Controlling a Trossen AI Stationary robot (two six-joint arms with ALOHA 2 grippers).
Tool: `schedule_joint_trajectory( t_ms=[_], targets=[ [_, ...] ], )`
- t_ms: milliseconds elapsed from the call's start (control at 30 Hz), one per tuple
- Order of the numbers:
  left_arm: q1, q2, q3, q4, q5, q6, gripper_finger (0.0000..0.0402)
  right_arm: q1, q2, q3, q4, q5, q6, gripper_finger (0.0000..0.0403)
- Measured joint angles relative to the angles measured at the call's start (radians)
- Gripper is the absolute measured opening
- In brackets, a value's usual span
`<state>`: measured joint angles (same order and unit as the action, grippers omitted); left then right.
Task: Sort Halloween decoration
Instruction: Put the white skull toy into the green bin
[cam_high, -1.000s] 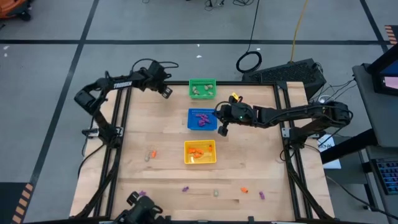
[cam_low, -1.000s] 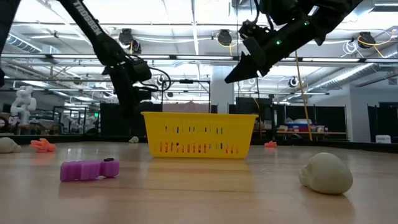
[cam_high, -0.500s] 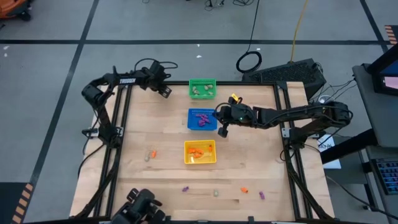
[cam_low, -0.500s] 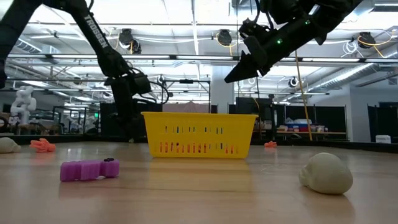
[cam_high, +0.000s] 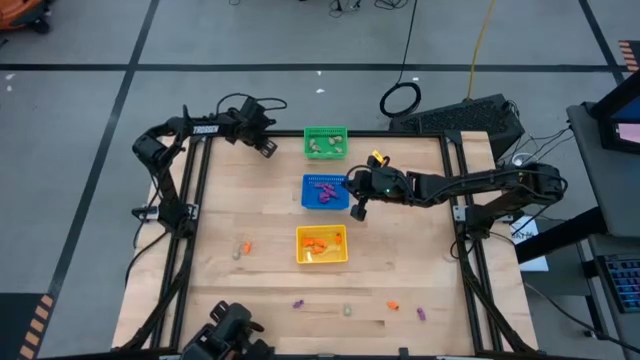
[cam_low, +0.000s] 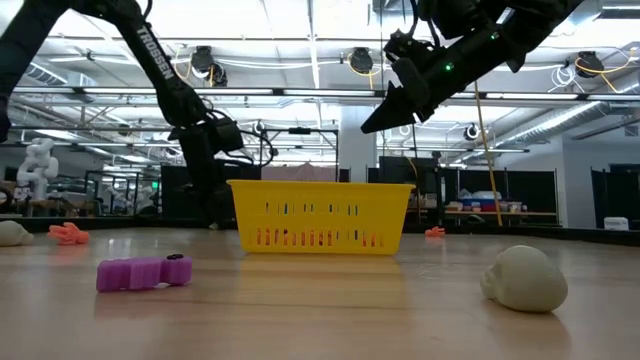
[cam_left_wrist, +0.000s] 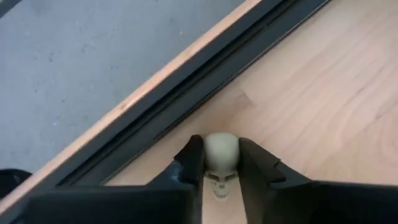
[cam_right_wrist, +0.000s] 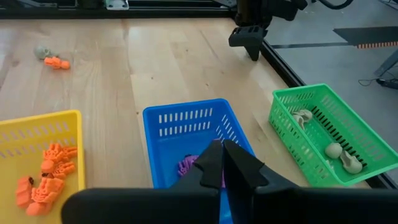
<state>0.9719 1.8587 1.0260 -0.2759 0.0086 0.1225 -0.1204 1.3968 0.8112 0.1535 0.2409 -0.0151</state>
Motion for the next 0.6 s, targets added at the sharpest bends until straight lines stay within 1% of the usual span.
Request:
schedule_joint_trajectory(
  t_ms=[33,267,400,500,600],
  targets=[
    [-0.002,0.0,0.0,0.006,0.0,0.011,0.0046,0.0,0.0,0.0,0.0,0.0,0.0,0.0],
    [-0.01,-0.027,-0.004,-0.002,0.009,0.041,0.0045,0.0,0.0,0.0,0.0,0.0,-0.001,0.0],
    [-0.027,-0.1,-0.005,-0.011,0.053,0.035,0.0045,0.0,0.0,0.0,0.0,-0.001,0.0,0.0],
    [-0.049,-0.162,-0.005,-0.029,0.099,-0.007,0.0045,0.0,0.0,0.0,0.001,-0.001,-0.004,0.0],
    [-0.101,-0.224,-0.002,-0.019,0.11,-0.063,0.0045,0.0,0.0,0.0,0.001,-0.001,-0.008,0.0]
  ],
)
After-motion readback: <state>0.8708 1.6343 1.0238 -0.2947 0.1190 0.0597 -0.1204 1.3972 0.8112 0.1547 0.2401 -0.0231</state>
